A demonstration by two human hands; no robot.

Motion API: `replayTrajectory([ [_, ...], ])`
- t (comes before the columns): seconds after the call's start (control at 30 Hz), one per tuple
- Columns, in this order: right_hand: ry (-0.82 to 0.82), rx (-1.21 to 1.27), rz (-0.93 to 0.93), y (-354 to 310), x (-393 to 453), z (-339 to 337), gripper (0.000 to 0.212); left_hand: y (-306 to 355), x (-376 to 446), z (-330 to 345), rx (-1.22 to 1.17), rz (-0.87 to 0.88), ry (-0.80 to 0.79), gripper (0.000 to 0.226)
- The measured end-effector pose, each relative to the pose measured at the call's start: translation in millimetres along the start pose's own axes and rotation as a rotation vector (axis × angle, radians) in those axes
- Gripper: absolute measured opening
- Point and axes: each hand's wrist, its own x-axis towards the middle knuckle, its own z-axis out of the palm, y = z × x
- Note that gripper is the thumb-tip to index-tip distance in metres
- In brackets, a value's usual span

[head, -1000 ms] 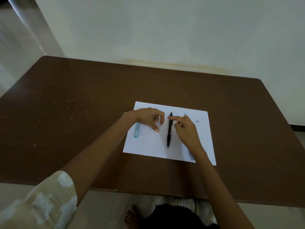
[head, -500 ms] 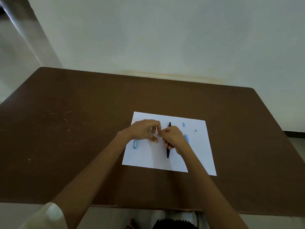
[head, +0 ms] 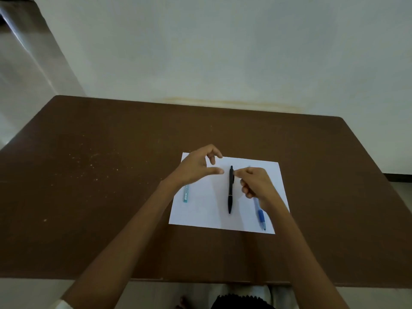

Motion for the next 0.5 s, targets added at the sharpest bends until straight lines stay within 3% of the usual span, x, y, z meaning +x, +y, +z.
replayTrajectory([
  [0.07, 0.091, 0.092, -0.009, 5.7, -5.6, -19.5, 0.018, 17.2, 1.2, 7.9, -0.009, -0.020, 0.134, 0.015],
  [0.17, 0.221, 0.223, 0.012, 19.1, -15.8, -41.3, 0.018, 41.7, 1.7, 48.5, 0.121, -0.129, 0.184, 0.010],
  [0.3, 0.250, 0.403, 0.045, 32.9, -30.5, -58.4, 0.012, 54.3, 4.5, 119.3, 0.494, -0.221, 0.167, 0.031],
  [0.4, 0.254, 0.418, 0.019, 38.5, -36.1, -66.4, 0.011, 52.0, 12.4, 144.0, 0.579, -0.372, 0.118, 0.046],
  [0.5, 0.241, 0.400, -0.001, 38.4, -38.2, -73.0, 0.014, 49.6, 20.6, 150.9, 0.594, -0.445, 0.084, 0.046],
])
